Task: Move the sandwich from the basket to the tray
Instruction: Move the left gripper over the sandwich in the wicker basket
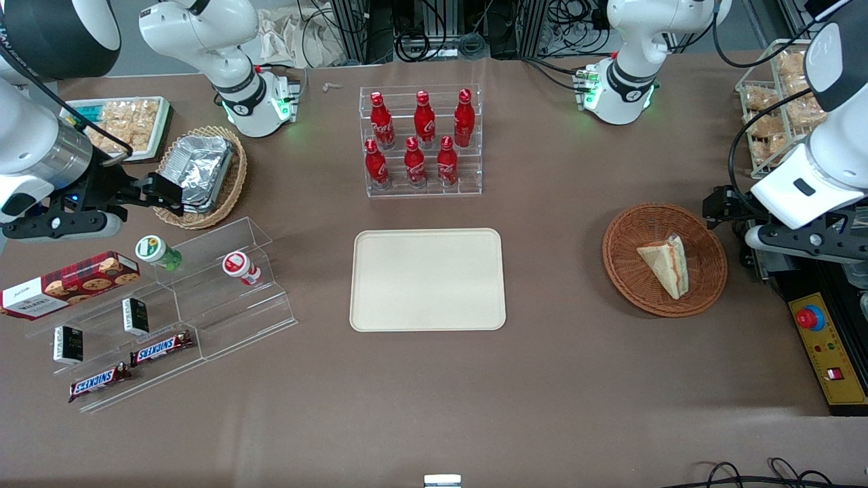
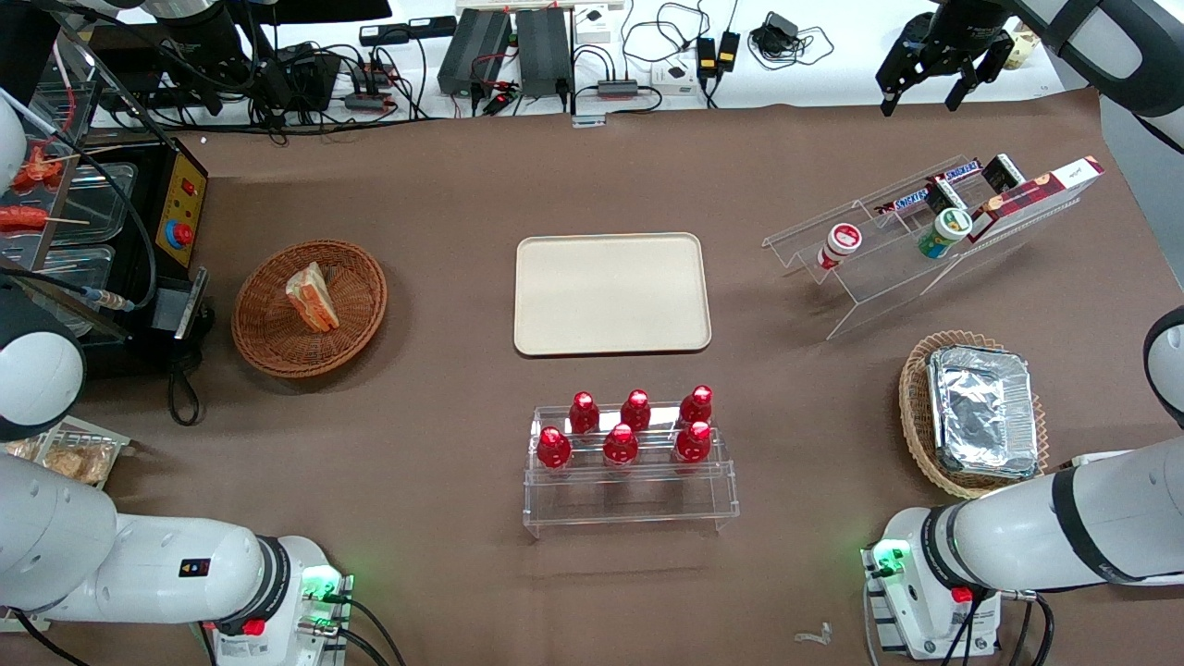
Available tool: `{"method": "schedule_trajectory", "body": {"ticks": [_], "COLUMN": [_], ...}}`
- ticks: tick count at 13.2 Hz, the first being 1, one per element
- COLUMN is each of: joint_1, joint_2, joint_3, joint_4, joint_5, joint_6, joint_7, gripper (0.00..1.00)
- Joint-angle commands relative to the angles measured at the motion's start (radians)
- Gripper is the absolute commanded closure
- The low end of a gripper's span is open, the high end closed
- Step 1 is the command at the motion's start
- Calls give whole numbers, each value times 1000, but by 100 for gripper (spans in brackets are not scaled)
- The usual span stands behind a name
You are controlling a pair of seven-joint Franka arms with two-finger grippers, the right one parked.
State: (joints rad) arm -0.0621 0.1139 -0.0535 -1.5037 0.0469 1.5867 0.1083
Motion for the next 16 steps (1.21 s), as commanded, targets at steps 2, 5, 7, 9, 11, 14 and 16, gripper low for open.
{"method": "schedule_trajectory", "body": {"ticks": [2,5,7,9,11,14,16], "joint_1": [4,14,28,28,28,30,33], "joint_2": [17,35,27,24,-6,-133,-189], "joint_3": [4,7,15,15,18,41,46], "joint_4": [34,7,-38,-67,-151,-428,-592], "joint_5": [-21,-9,-19,-21,-6,-6,-4], "joint_6": [-31,-43,-54,-45,14,255,410], "joint_7": [-3,-18,-144,-316,-424,-481,-551], "gripper": [0,0,0,0,0,0,0]}}
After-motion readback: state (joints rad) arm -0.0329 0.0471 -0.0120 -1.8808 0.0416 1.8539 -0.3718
